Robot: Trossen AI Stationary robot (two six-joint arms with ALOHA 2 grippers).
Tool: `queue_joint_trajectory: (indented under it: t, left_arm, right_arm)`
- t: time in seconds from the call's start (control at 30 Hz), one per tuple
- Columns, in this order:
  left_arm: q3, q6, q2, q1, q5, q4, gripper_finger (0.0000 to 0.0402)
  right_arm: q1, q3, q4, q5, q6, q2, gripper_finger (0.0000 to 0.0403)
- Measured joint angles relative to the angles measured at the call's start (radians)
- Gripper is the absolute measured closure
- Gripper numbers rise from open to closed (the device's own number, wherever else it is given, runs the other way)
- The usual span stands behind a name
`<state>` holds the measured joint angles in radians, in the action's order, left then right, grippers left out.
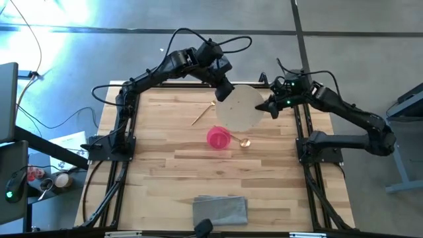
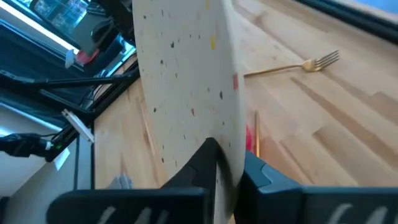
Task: Set table place
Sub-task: Move the white plate to the middle
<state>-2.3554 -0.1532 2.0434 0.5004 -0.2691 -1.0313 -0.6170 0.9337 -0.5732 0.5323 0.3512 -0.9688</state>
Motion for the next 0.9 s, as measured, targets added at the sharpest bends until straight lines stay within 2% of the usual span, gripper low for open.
queue_joint_trajectory:
  t: [0.5, 0.6, 0.9]
  left_arm:
    - [0.0, 0.039, 0.0, -0.024, -0.004, -0.024, 0.0386]
    - [0.0, 0.046, -0.007, -0.025, 0.0, -0.02, 0.0356]
    - [0.0, 0.073, -0.041, -0.022, 0.011, -0.039, 0.0232]
  right_arm:
    - [0.128, -0.001, 0.005, -0.063, 0.053, 0.0, 0.0402]
    - [0.135, -0.001, 0.021, -0.07, 0.061, 0.0, 0.0403]
    - [0.148, 0.0, -0.012, -0.062, 0.064, 0.001, 0.0403]
